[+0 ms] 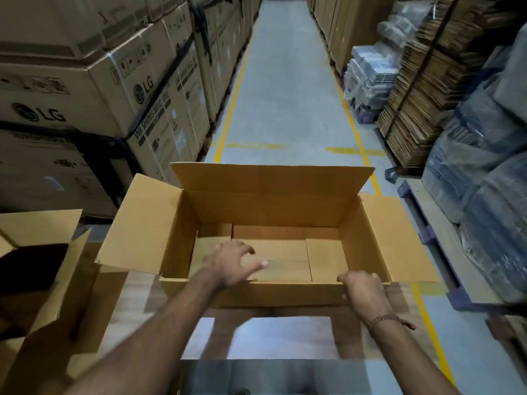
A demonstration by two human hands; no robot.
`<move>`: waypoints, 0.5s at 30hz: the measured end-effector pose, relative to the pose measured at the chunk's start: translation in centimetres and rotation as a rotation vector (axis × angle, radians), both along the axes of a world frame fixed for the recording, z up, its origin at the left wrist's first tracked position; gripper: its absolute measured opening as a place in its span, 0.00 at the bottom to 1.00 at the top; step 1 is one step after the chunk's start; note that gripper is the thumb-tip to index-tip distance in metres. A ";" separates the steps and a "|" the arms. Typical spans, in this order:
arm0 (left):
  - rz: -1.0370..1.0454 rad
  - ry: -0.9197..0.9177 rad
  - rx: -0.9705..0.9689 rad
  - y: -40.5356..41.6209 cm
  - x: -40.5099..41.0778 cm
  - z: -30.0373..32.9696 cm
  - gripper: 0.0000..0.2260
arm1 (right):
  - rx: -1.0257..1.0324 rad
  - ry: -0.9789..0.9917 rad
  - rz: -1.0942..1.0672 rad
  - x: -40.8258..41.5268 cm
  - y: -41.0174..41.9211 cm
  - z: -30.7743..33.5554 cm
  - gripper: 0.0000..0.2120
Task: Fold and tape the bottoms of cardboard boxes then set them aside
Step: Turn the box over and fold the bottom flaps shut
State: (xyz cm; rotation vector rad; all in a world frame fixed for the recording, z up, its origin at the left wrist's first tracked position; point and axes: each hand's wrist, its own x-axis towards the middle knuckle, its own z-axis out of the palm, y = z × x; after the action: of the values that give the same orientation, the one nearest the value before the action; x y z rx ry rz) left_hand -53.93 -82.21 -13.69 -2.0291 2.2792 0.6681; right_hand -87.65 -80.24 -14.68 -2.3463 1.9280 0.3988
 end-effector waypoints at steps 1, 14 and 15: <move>0.064 -0.019 -0.051 -0.4 0.8 0.1 0.38 | -0.008 -0.006 0.003 -0.2 0.1 -0.2 0.15; 0.154 -0.311 -0.169 -15.9 1.3 3.3 0.41 | 0.000 -0.072 0.053 -0.8 -0.2 -1.1 0.05; 0.143 -0.316 -0.119 -16.8 1.1 2.8 0.36 | 0.003 -0.070 0.040 -0.8 -0.1 -1.4 0.05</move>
State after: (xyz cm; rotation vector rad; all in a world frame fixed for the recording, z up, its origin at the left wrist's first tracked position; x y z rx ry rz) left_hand -52.85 -99.04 -10.90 -2.1802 2.0541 0.1986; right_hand -88.49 -80.31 -16.05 -2.3670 1.8514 0.3174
